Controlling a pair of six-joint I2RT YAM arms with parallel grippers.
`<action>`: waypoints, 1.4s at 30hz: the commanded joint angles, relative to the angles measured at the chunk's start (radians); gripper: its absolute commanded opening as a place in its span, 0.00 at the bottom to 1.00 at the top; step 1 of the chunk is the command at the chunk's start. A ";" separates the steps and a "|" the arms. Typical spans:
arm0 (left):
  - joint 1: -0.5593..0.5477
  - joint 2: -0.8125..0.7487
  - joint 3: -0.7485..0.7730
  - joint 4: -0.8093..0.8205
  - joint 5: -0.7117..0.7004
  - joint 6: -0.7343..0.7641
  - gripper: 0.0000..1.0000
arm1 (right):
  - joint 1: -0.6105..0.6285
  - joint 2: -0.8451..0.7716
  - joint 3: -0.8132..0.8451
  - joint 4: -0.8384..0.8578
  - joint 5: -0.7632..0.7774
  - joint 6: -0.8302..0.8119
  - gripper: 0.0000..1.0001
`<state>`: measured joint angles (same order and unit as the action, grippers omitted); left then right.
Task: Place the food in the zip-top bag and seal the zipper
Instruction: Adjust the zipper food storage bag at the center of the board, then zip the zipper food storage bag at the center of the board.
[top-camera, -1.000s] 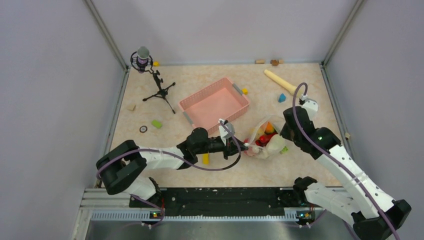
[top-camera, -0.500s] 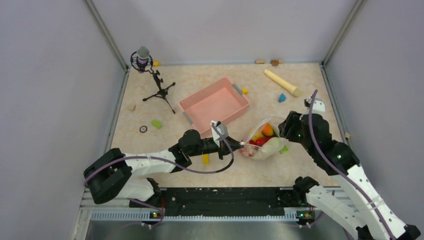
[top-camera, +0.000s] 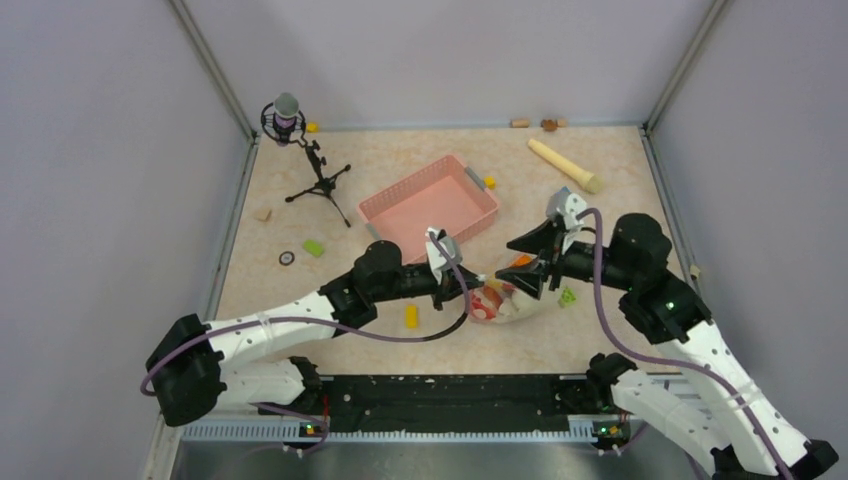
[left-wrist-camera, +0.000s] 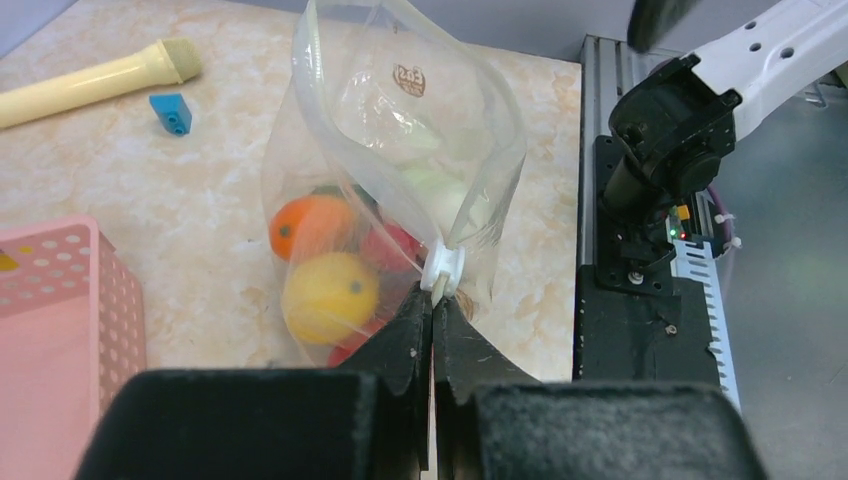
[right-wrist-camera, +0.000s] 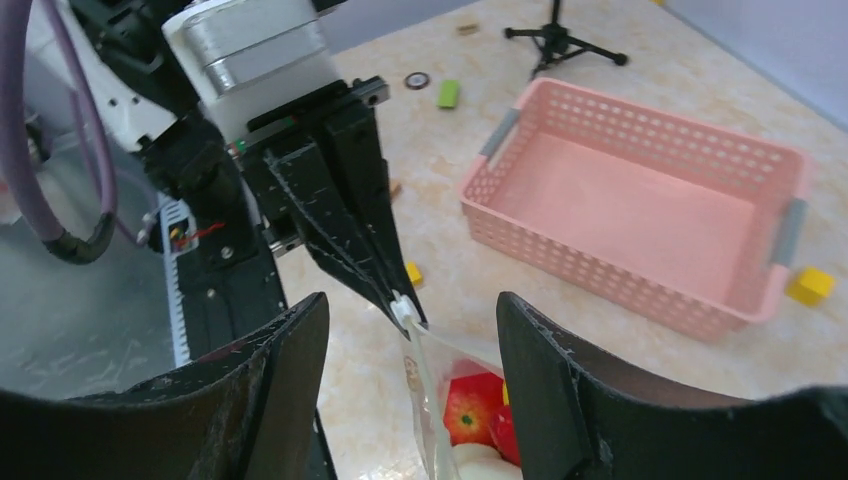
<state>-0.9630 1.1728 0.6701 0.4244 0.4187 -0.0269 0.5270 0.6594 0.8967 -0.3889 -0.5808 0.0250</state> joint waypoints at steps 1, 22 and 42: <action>0.002 -0.044 0.036 -0.076 -0.034 -0.004 0.00 | -0.005 0.100 0.008 0.078 -0.290 -0.219 0.62; 0.002 -0.048 0.023 -0.059 0.012 -0.077 0.00 | 0.183 0.381 0.081 -0.167 -0.162 -0.528 0.43; 0.001 -0.065 -0.005 -0.055 0.025 -0.051 0.00 | 0.185 0.284 0.053 -0.140 -0.158 -0.549 0.28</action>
<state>-0.9630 1.1435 0.6727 0.3126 0.4229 -0.0937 0.6998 0.9390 0.9188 -0.5472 -0.7280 -0.5072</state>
